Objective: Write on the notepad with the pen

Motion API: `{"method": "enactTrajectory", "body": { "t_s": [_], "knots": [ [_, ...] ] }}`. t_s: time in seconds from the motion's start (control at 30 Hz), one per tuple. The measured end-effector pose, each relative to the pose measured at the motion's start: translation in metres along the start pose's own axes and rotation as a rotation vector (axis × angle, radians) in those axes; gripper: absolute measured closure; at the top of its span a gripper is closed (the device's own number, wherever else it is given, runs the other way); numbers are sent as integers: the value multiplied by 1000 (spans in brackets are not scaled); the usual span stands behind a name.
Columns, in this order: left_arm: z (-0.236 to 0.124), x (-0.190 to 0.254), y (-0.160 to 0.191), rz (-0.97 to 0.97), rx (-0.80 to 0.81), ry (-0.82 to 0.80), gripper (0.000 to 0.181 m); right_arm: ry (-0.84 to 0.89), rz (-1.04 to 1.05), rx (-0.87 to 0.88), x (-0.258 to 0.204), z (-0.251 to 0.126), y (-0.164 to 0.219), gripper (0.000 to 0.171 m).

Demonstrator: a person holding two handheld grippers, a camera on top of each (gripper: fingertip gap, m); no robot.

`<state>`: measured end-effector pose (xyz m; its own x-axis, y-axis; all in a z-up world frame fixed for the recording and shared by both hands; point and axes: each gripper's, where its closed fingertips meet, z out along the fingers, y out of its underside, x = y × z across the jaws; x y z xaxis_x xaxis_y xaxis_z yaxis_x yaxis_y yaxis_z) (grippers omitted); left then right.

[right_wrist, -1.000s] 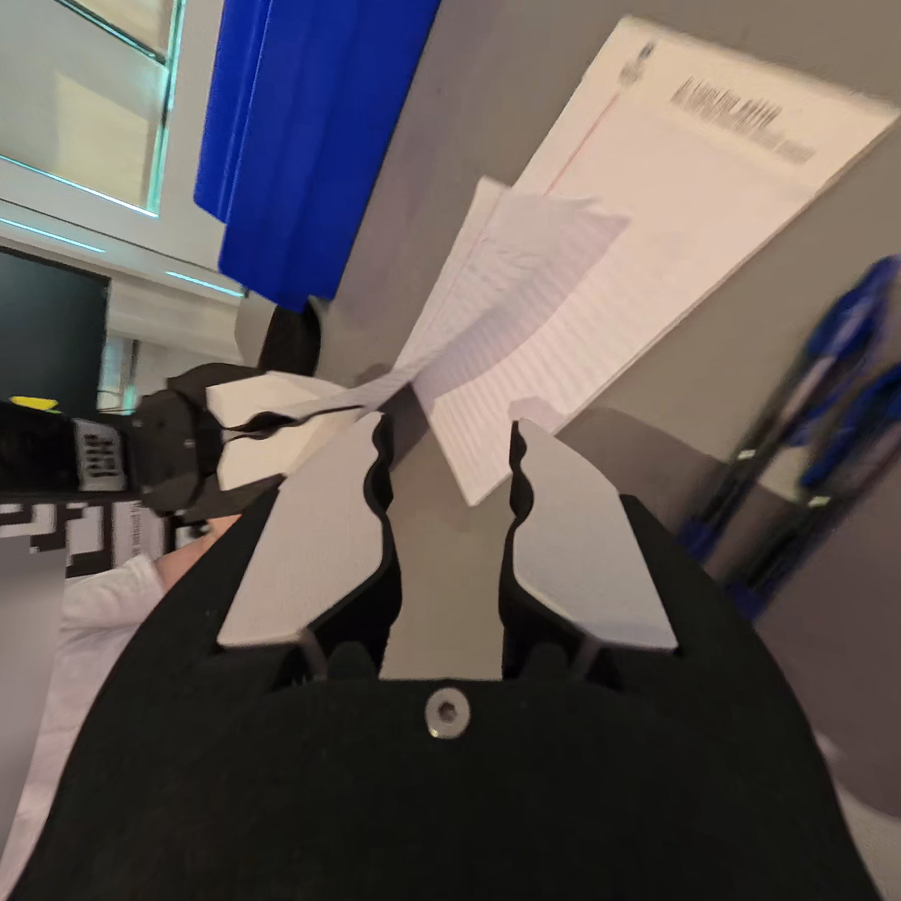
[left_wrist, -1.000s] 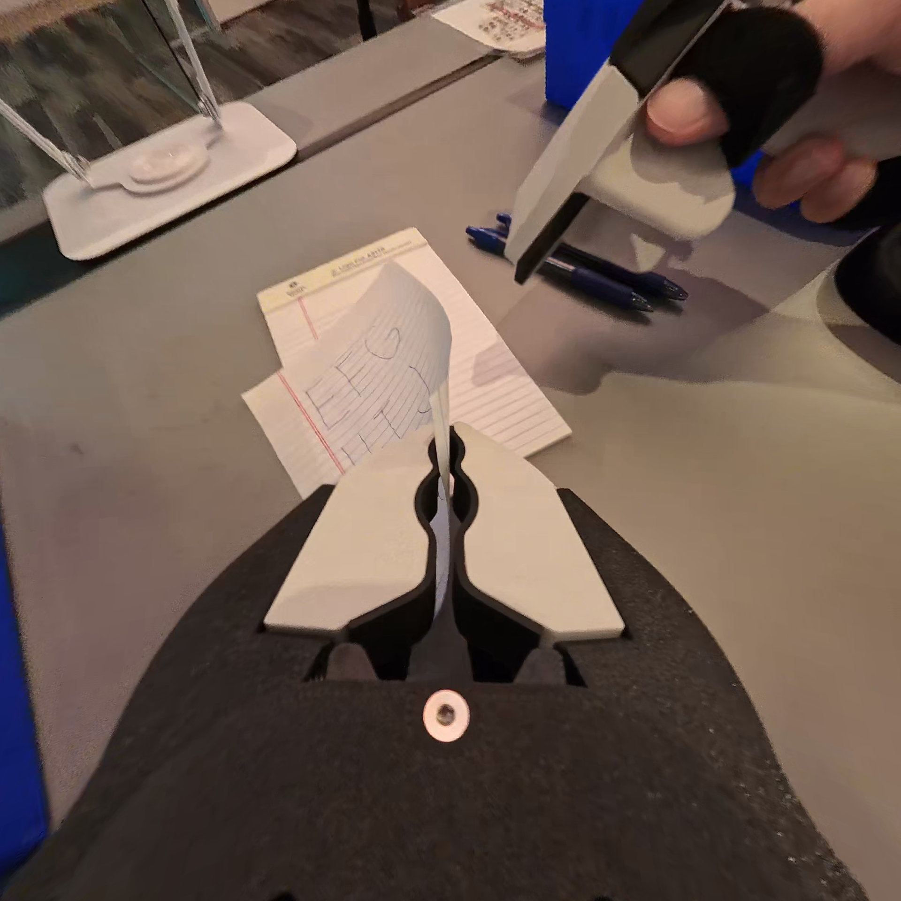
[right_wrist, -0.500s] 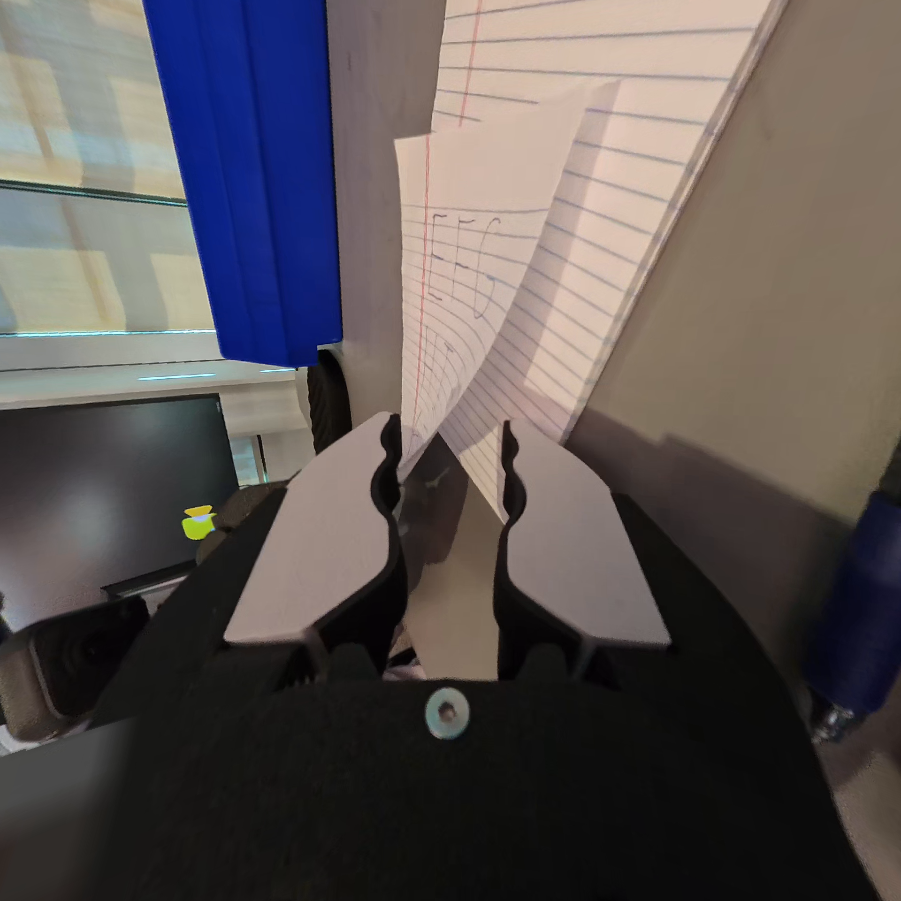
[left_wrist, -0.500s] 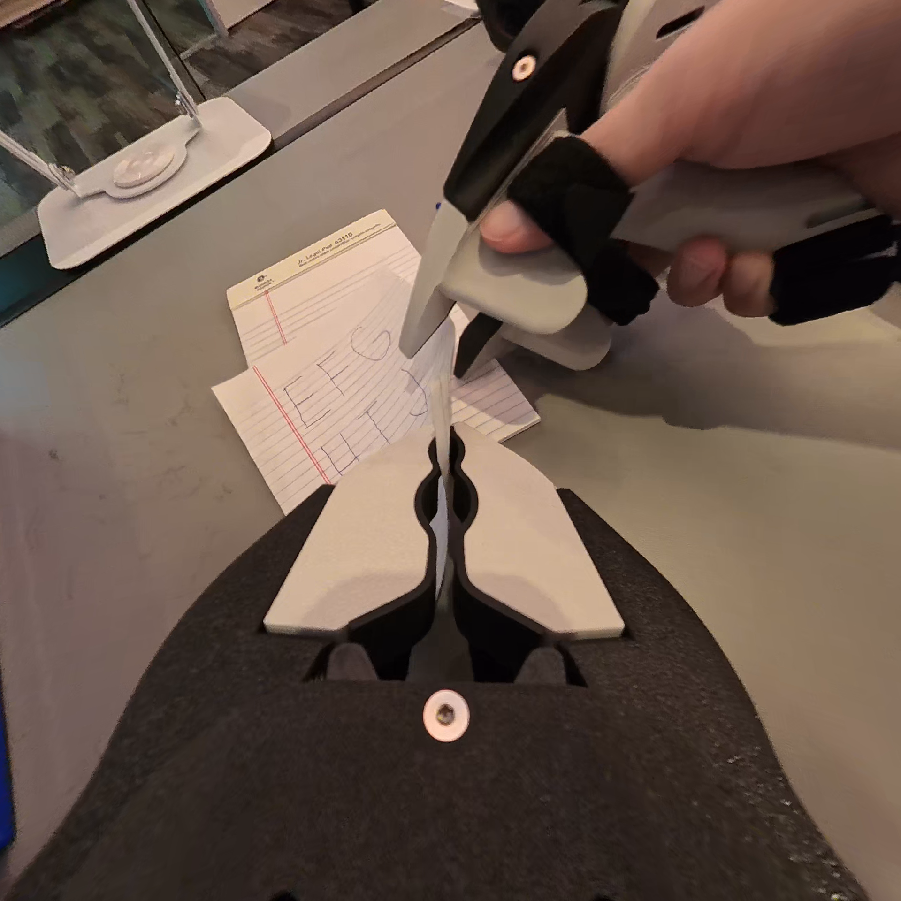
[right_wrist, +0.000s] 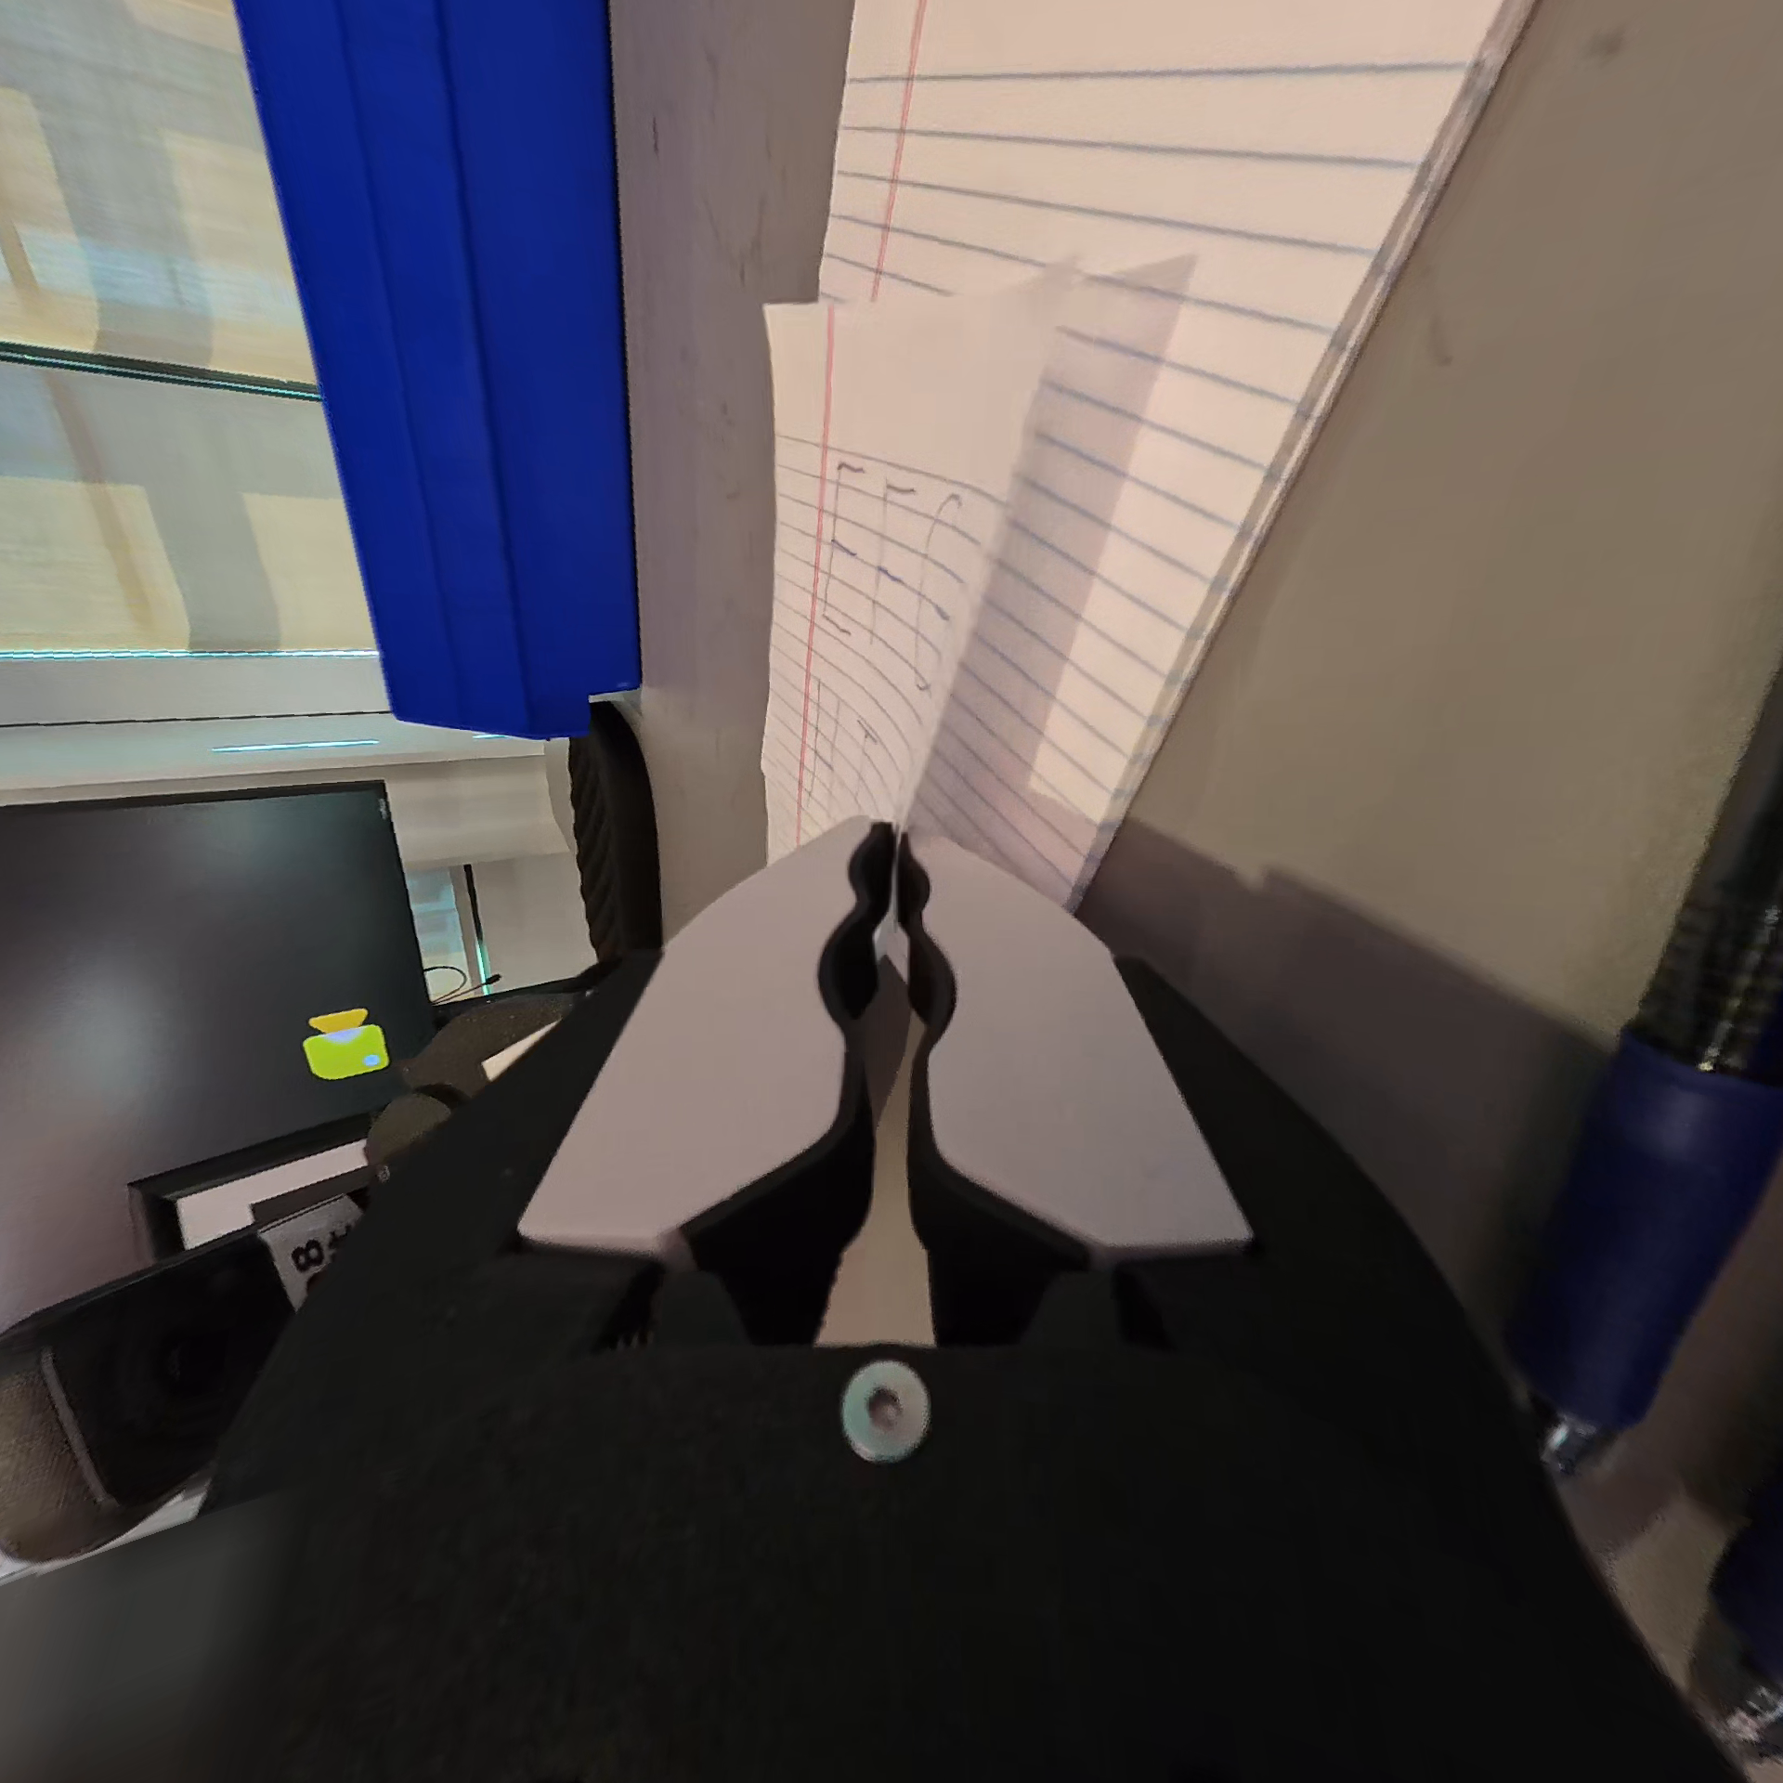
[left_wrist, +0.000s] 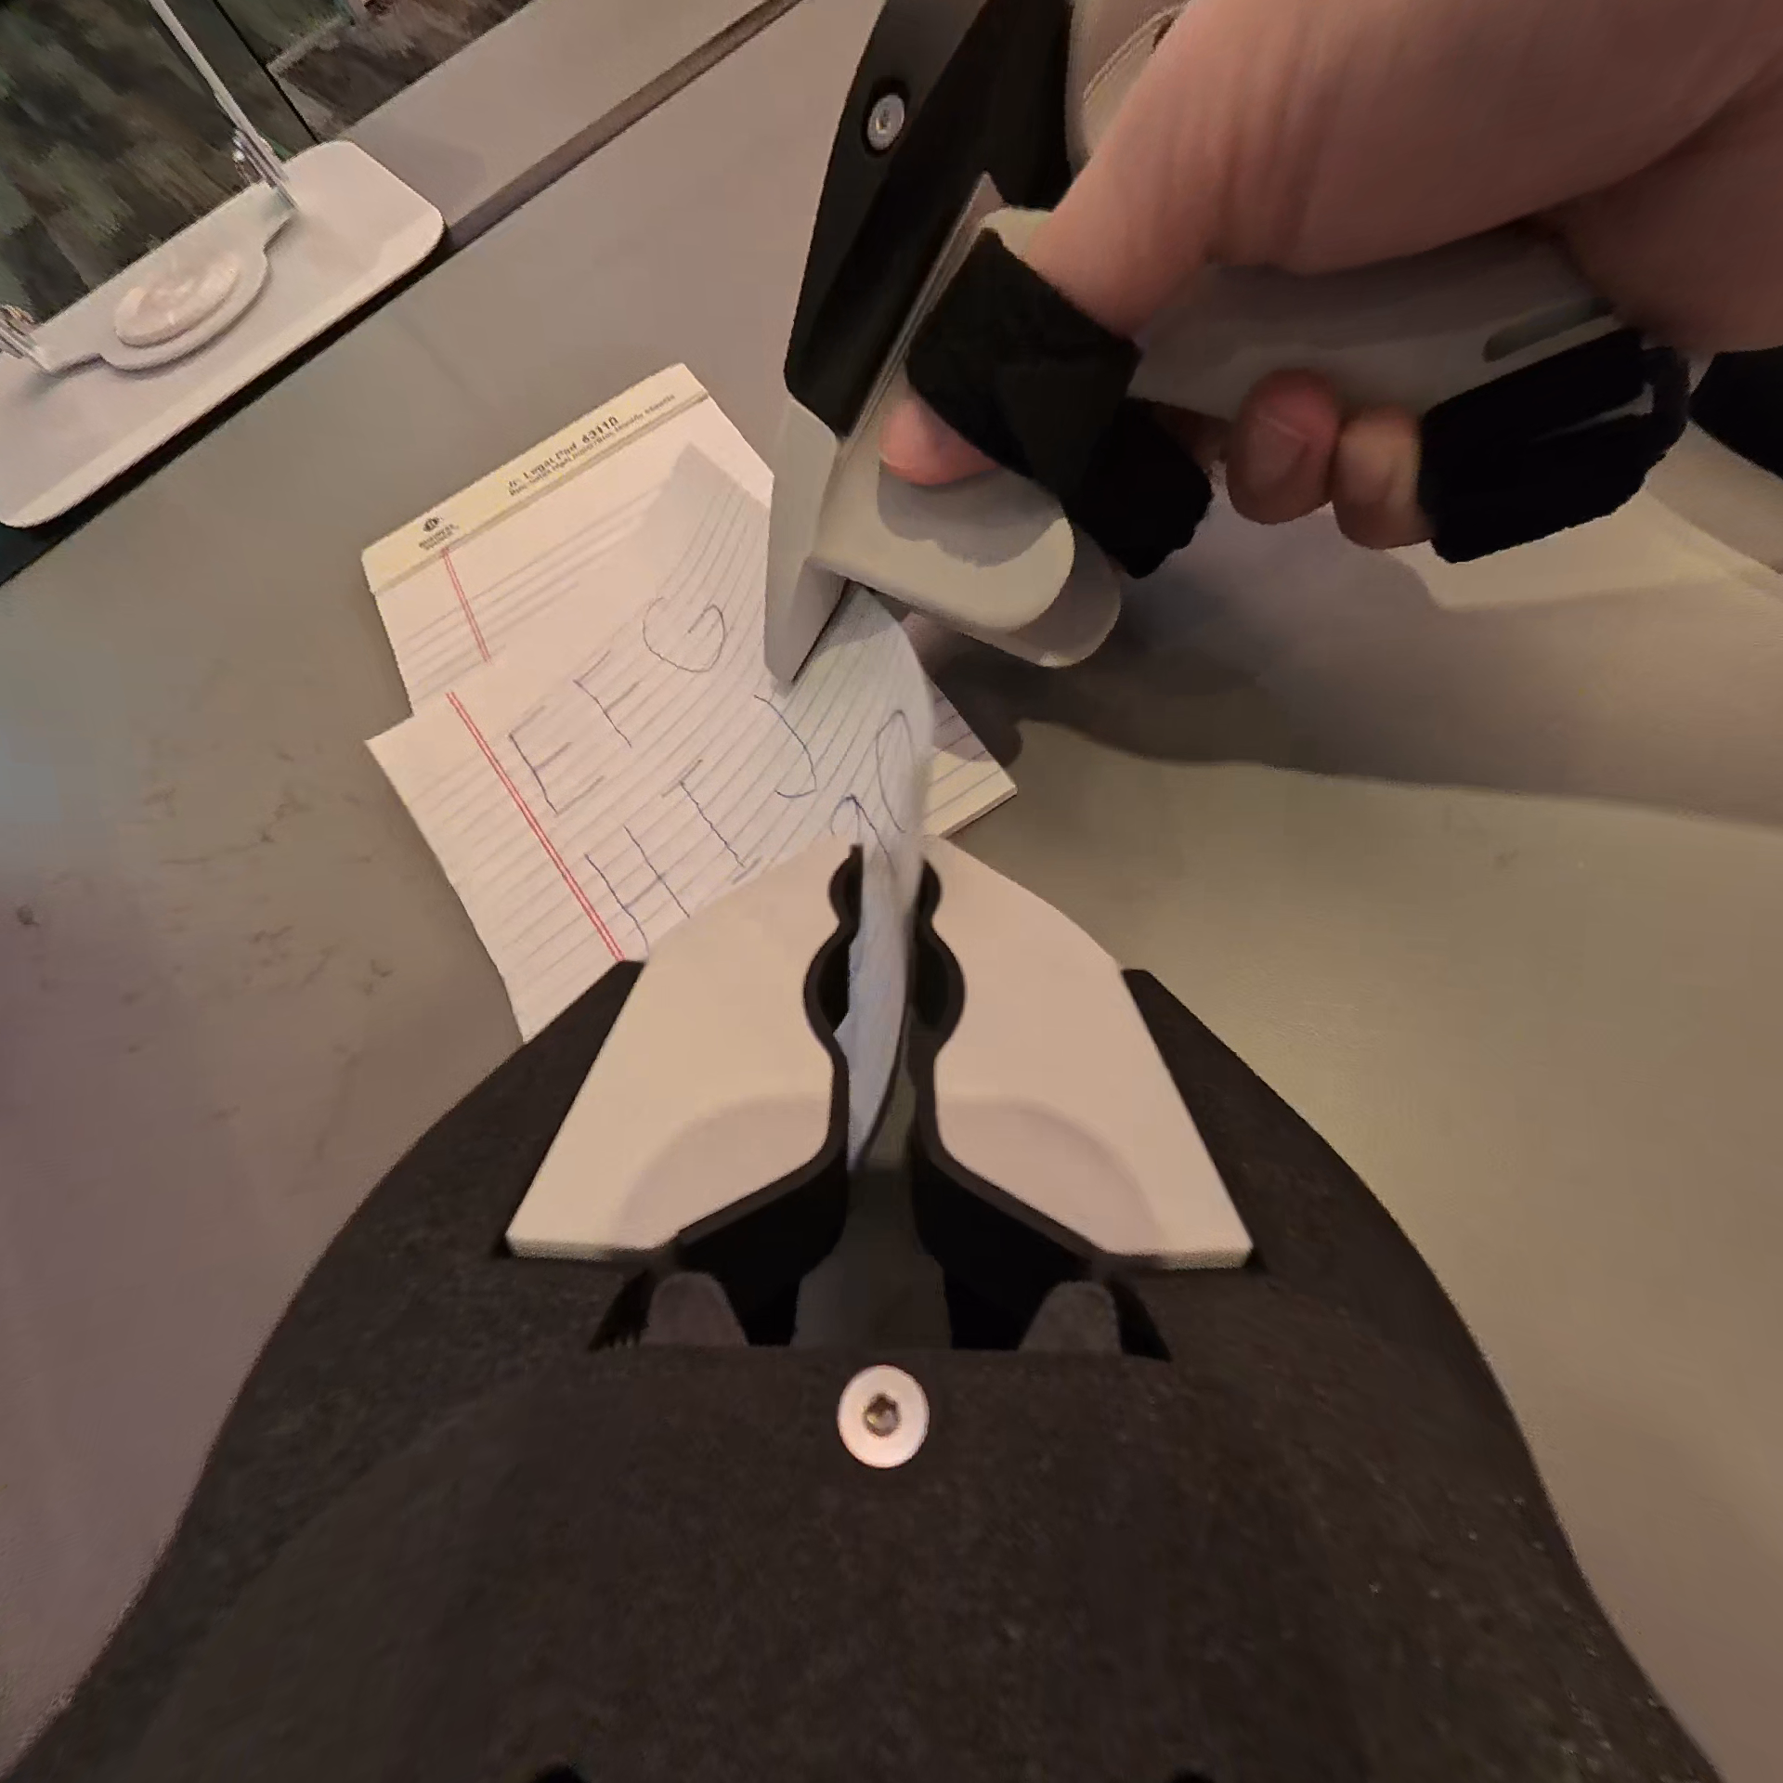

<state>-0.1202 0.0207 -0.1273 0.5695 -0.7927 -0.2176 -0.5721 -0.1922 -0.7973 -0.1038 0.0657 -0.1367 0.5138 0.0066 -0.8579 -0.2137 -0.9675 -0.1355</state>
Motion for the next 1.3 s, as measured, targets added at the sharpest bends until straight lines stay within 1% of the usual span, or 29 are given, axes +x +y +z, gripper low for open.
{"method": "enactTrajectory", "body": {
  "t_s": [0.1,0.17,0.23,0.3,0.4,0.5,0.57,0.63,0.7,0.8,0.9,1.0,1.13,1.3],
  "knots": [
    [2,4,2,-8,-9,15,154,22,-31,-4,3,-1,-2,171],
    [1,6,4,-8,-13,16,142,62,-90,-53,5,-5,-2,171],
    [-5,8,2,-19,13,13,137,96,-160,-109,0,-15,-4,171],
    [-14,8,-3,-40,56,16,136,130,-249,-131,-13,-32,-14,171],
    [-27,5,-6,-68,84,22,136,189,-396,-163,-43,-69,-28,171],
    [-36,-2,-4,-88,85,18,137,199,-516,-155,-83,-114,-42,171],
    [-41,-5,-3,-106,92,21,139,200,-601,-131,-108,-147,-51,171],
    [-45,-7,-2,-131,105,28,141,235,-655,-108,-123,-184,-58,171],
    [-47,-9,-1,-149,115,29,141,234,-730,-51,-139,-221,-66,171],
    [-49,-8,2,-157,113,36,141,290,-777,37,-136,-274,-77,171],
    [-51,-6,3,-148,113,48,141,313,-745,126,-117,-320,-85,171],
    [-55,-8,1,-139,116,36,141,330,-711,203,-90,-355,-90,171],
    [-62,-15,-5,-138,132,12,141,311,-653,288,-59,-387,-92,171],
    [-69,-24,-7,-134,134,-17,140,293,-588,308,-20,-403,-88,171]
  ]
}}
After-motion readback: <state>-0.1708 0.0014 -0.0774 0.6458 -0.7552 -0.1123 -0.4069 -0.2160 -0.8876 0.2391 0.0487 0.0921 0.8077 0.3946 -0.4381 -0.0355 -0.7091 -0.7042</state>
